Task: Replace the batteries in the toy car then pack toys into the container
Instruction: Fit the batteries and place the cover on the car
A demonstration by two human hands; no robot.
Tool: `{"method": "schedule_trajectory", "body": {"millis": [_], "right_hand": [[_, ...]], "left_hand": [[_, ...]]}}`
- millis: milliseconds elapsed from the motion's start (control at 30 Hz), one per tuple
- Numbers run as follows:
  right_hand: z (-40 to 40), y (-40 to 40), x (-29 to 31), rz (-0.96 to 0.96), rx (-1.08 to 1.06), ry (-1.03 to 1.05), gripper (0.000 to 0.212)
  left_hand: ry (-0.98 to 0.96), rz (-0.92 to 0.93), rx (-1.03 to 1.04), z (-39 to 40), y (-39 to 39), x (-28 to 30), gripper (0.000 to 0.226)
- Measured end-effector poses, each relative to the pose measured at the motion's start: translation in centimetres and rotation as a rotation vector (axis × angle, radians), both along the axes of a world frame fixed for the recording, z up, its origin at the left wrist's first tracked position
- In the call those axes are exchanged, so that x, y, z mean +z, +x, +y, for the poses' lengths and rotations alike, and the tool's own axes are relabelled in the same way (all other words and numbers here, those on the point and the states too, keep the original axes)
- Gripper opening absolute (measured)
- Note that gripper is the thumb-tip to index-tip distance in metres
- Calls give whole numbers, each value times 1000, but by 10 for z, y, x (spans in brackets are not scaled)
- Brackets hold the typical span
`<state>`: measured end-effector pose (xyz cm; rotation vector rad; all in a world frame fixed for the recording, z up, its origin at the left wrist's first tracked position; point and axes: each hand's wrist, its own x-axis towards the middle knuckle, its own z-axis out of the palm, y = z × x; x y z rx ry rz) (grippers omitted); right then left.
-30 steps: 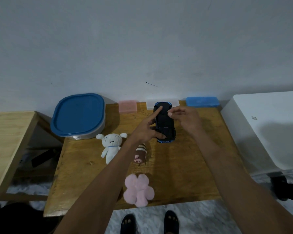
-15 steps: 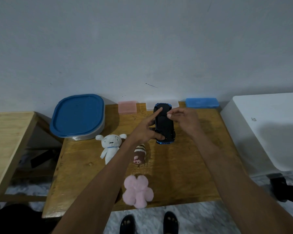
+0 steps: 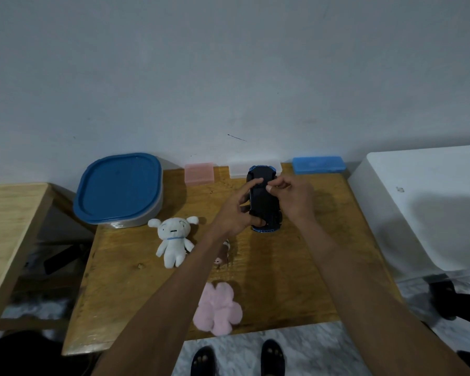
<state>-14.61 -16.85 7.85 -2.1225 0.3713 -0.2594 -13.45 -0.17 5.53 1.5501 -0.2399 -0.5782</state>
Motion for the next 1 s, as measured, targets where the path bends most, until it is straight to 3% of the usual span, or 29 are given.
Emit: {"method": "schedule_trajectory", "body": {"millis": [167, 333, 500, 600, 700, 833, 1000], "right_hand": [[1, 3, 3, 33, -78, 15, 16], [-5, 8, 7, 170, -242, 415, 44], [-14, 6, 1, 270, -226, 456, 34], [-20, 3, -8, 299, -191, 536, 52], [-24, -1, -15, 229, -208, 490, 54], [-46, -19, -27, 162, -355, 421, 24], [-83, -52, -73, 372, -562, 206, 22]], "left_hand": [[-8, 3, 18, -2, 0, -1, 92], [-38, 1, 28, -6, -1, 0, 89], [-18, 1, 9, -12, -6, -8, 89], [-20, 14, 3, -17, -5, -8, 88], [-12, 7, 4, -23, -4, -9, 89], [-4, 7, 26, -28, -5, -19, 89], [-6, 50, 44, -32, -11, -34, 88]]}}
